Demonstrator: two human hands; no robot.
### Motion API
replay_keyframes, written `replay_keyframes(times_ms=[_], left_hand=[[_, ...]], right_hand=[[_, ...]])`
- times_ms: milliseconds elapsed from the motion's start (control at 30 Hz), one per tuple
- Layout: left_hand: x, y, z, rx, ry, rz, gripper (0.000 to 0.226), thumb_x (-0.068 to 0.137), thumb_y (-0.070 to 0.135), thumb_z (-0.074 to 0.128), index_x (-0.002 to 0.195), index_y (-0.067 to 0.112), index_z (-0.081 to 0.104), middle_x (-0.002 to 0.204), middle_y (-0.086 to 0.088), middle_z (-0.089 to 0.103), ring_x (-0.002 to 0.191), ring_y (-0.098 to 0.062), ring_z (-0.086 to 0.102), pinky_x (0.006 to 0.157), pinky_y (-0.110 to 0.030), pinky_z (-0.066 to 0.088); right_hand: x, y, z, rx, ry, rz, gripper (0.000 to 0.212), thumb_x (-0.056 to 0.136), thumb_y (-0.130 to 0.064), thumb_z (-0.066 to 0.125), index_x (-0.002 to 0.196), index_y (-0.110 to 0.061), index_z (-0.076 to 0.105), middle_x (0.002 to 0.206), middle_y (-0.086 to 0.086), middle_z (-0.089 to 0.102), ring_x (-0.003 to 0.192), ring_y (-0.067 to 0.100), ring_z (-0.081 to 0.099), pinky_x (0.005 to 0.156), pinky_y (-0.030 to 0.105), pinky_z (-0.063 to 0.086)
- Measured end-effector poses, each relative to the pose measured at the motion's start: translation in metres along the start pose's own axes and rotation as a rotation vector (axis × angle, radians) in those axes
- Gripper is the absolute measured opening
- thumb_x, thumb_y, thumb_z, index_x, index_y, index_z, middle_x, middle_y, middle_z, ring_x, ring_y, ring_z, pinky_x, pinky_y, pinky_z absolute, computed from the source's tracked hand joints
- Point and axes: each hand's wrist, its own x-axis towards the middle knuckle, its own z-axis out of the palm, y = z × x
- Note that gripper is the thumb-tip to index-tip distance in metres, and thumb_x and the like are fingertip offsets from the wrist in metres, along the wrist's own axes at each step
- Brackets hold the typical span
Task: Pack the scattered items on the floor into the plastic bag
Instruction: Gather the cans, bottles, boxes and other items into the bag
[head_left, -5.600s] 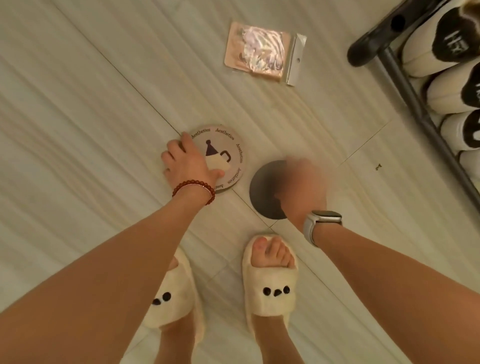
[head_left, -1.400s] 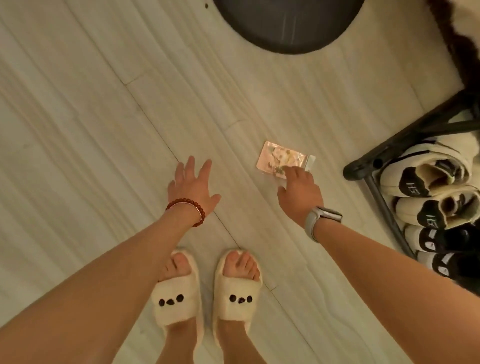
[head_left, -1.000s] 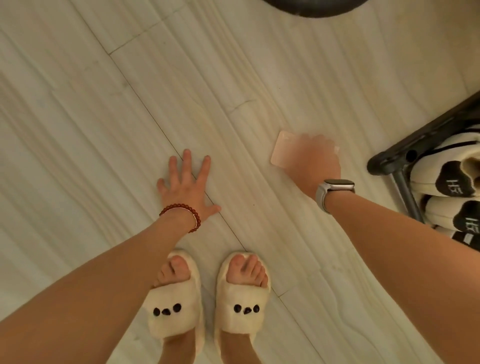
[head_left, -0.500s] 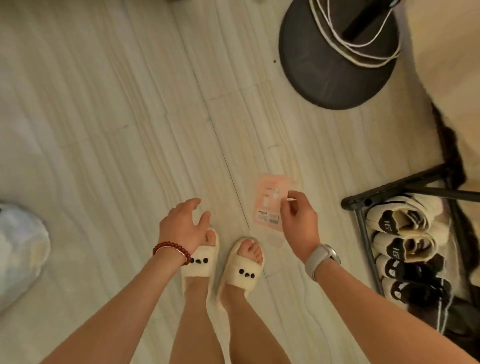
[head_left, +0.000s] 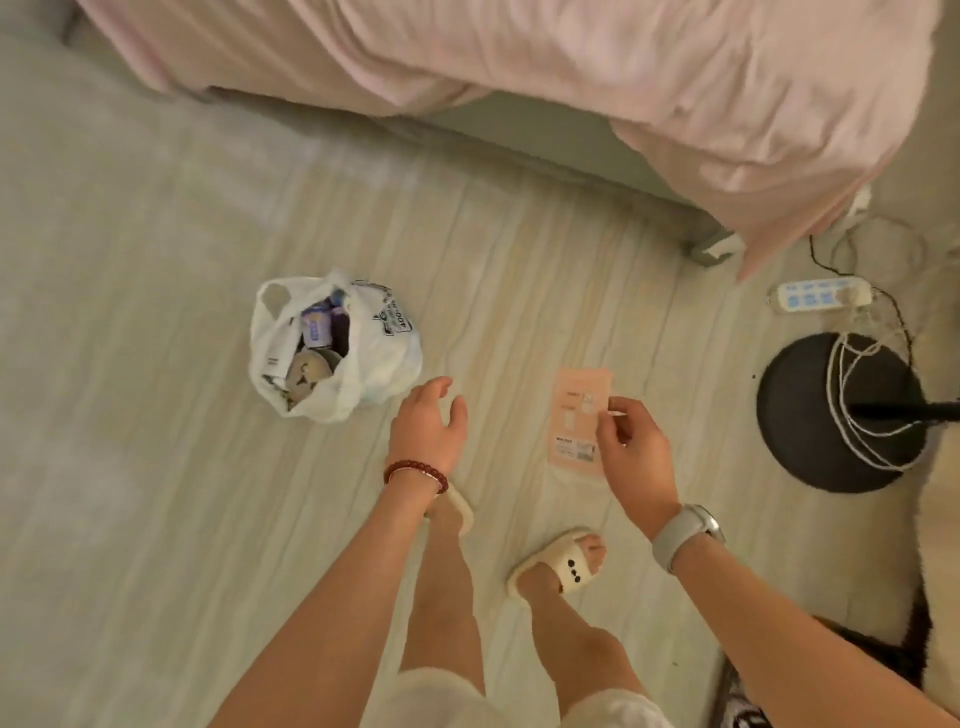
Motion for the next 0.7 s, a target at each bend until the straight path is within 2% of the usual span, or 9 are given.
replay_keyframes(times_ms=[100, 233, 333, 433, 567, 700], left_hand=[[0.006, -0.04, -0.058, -0.082, 0.089, -0.096, 0.033, 0.091, 0.023, 0.047, 0.122, 0.012, 0.052, 0.124, -0.008, 0.056, 0.116, -0.025, 0.051, 0.098, -0.042, 0.041], [0.015, -0.112, -0.119, -0.142, 0.116, -0.262, 0.035, 0.092, 0.023, 0.046, 0.125, 0.012, 0.05, 0.125, -0.008, 0.055, 0.117, -0.023, 0.05, 0.098, -0.041, 0.043], [0.023, -0.162, -0.155, -0.189, 0.124, -0.381, 0.037, 0.092, 0.024, 0.046, 0.127, 0.012, 0.048, 0.129, -0.009, 0.052, 0.117, -0.024, 0.051, 0.098, -0.041, 0.043], [0.033, -0.197, -0.181, -0.238, 0.17, -0.478, 0.036, 0.092, 0.023, 0.046, 0.126, 0.012, 0.049, 0.128, -0.011, 0.052, 0.116, -0.025, 0.051, 0.098, -0.041, 0.043], [0.052, -0.224, -0.192, -0.314, 0.206, -0.56, 0.036, 0.092, 0.023, 0.045, 0.126, 0.012, 0.049, 0.127, -0.011, 0.052, 0.116, -0.026, 0.052, 0.097, -0.039, 0.043], [0.073, -0.237, -0.188, -0.441, 0.23, -0.673, 0.035, 0.093, 0.022, 0.045, 0.127, 0.013, 0.048, 0.128, -0.01, 0.052, 0.115, -0.025, 0.053, 0.095, -0.034, 0.041]], right_hand=[[0.0, -0.056, 0.043, -0.044, -0.034, -0.05, 0.021, 0.093, -0.013, 0.043, 0.11, -0.008, 0.053, 0.09, 0.007, 0.063, 0.071, 0.017, 0.057, 0.058, 0.03, 0.048], [0.005, -0.115, 0.126, -0.115, -0.098, -0.057, 0.019, 0.092, -0.012, 0.045, 0.108, -0.004, 0.051, 0.097, 0.008, 0.06, 0.08, 0.022, 0.057, 0.056, 0.025, 0.044], [0.01, -0.147, 0.192, -0.194, -0.212, -0.084, 0.017, 0.09, -0.009, 0.046, 0.105, -0.004, 0.052, 0.095, 0.009, 0.059, 0.081, 0.022, 0.056, 0.055, 0.022, 0.044], [0.016, -0.175, 0.25, -0.298, -0.29, -0.107, 0.018, 0.089, -0.007, 0.046, 0.105, -0.004, 0.053, 0.093, 0.01, 0.059, 0.081, 0.022, 0.054, 0.06, 0.028, 0.045], [0.03, -0.204, 0.313, -0.286, -0.329, -0.084, 0.011, 0.087, -0.008, 0.047, 0.096, -0.013, 0.053, 0.094, 0.008, 0.059, 0.088, 0.028, 0.06, 0.081, 0.045, 0.054], [0.053, -0.215, 0.364, -0.305, -0.389, -0.065, 0.009, 0.086, -0.008, 0.05, 0.089, -0.016, 0.05, 0.092, 0.006, 0.059, 0.094, 0.031, 0.062, 0.084, 0.048, 0.053]])
